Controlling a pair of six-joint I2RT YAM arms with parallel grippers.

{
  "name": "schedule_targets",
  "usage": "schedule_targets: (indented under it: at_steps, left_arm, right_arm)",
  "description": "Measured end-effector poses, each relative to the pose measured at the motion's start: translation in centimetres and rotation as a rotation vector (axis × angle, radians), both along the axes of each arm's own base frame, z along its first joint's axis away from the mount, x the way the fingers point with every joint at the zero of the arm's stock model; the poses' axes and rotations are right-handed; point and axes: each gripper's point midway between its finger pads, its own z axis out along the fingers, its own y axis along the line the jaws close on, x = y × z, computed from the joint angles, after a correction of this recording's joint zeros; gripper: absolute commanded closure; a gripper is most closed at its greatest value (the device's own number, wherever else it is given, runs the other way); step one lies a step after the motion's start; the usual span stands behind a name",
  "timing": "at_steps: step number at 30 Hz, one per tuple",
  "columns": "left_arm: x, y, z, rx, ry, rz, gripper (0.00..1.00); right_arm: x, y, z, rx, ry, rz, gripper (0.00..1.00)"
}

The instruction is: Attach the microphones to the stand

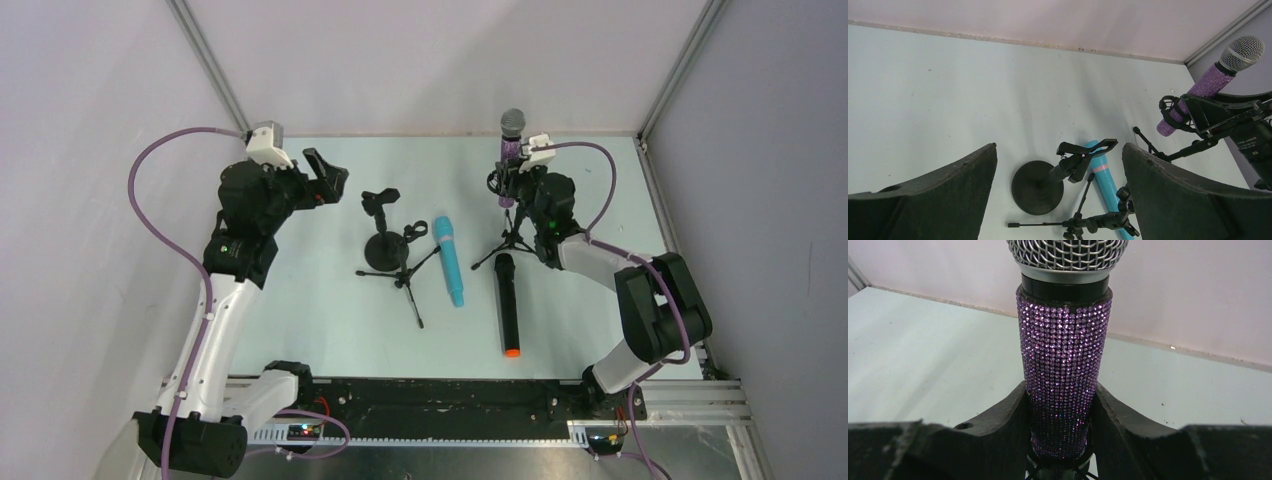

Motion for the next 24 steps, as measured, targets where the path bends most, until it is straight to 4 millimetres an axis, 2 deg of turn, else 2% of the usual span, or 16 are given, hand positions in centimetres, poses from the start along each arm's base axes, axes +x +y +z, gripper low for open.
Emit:
schedule_targets:
  at_steps: [2, 3, 6, 10, 14, 18, 24]
  left_arm:
    - [0.0, 0.0, 0.0, 0.0, 0.0, 0.0, 0.02]
    - [0.0, 0.0, 0.0, 0.0, 0.0, 0.0, 0.02]
    - [0.0, 0.0, 0.0, 0.0, 0.0, 0.0, 0.02]
    - [0.0, 0.0, 0.0, 0.0, 0.0, 0.0, 0.02]
    - [0.0, 0.0, 0.0, 0.0, 0.0, 0.0, 0.02]
    - [0.1, -0.1, -0.2, 0.001, 0.006, -0.002, 0.02]
    - [0.3, -0.2, -0.4, 0.001, 0.013, -0.006, 0.02]
  right_arm:
    - [-0.1, -0.2, -0.2, 0.009, 0.016, -0.014, 0.76]
    - [-0.1, -0.3, -0.2, 0.01, 0.021, -0.019, 0.66]
    - [-0.4, -0.6, -0.1, 0.017, 0.038, -0.026, 0.47]
    - [-0.8, -0.5, 0.2, 0.032, 0.049, -0.018, 0.29]
    - [-1.4, -0.3, 1.4, 0.043, 0.036, 0.003, 0.17]
    - [-2.0, -0.3, 2.3, 0.051, 0.032, 0.013, 0.09]
    - [-3.0, -0.6, 2.1, 0.092, 0.097, 0.006, 0.01]
